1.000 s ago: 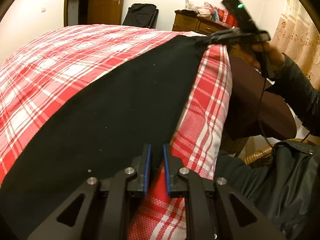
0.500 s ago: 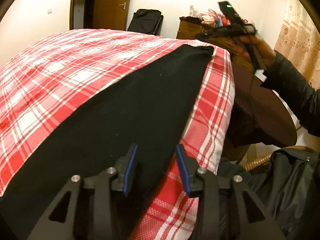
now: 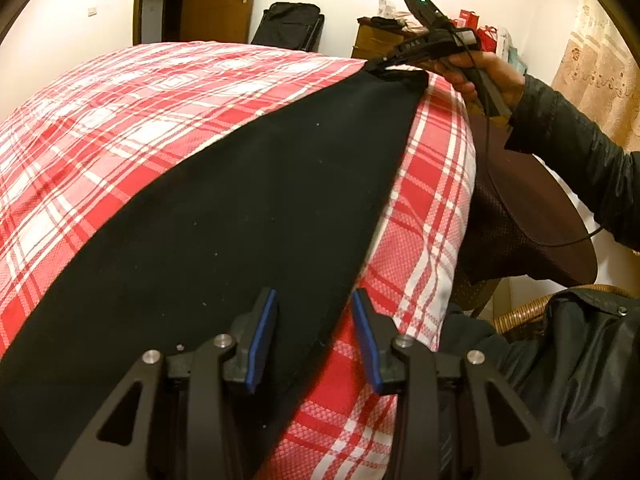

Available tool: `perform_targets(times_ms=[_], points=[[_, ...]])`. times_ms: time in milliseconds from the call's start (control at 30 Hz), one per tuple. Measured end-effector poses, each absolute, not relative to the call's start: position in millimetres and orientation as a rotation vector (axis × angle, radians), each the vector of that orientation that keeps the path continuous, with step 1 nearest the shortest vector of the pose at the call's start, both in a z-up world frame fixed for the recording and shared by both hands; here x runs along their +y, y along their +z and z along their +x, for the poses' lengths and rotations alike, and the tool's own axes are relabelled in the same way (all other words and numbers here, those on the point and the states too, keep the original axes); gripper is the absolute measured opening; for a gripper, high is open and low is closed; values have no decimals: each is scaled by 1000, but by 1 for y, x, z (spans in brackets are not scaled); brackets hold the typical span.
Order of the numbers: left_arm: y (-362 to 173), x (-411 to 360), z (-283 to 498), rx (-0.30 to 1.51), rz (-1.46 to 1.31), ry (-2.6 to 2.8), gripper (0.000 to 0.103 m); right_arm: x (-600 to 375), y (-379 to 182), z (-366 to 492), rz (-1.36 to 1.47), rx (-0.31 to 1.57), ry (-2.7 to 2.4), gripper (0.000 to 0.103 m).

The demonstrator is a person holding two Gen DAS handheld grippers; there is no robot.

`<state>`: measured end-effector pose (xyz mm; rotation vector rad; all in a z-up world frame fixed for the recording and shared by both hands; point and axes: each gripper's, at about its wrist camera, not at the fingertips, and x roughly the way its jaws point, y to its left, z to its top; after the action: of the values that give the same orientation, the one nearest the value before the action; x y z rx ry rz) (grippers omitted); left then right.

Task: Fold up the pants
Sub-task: 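Open the left tool to release the pants while the right tool releases its end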

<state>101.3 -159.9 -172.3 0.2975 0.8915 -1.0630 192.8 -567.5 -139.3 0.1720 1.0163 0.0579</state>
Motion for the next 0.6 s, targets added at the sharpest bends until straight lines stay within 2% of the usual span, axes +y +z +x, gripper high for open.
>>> perform_targets(times_ms=[333, 467, 600], points=[[-173, -161, 98, 895, 305, -1063, 42, -569, -135, 199, 142, 968, 5, 3], [-173, -161, 98, 892, 302, -1062, 43, -573, -150, 201, 130, 1015, -15, 3], [-172, -160, 98, 889, 296, -1059, 43, -579, -139, 186, 125, 993, -57, 6]])
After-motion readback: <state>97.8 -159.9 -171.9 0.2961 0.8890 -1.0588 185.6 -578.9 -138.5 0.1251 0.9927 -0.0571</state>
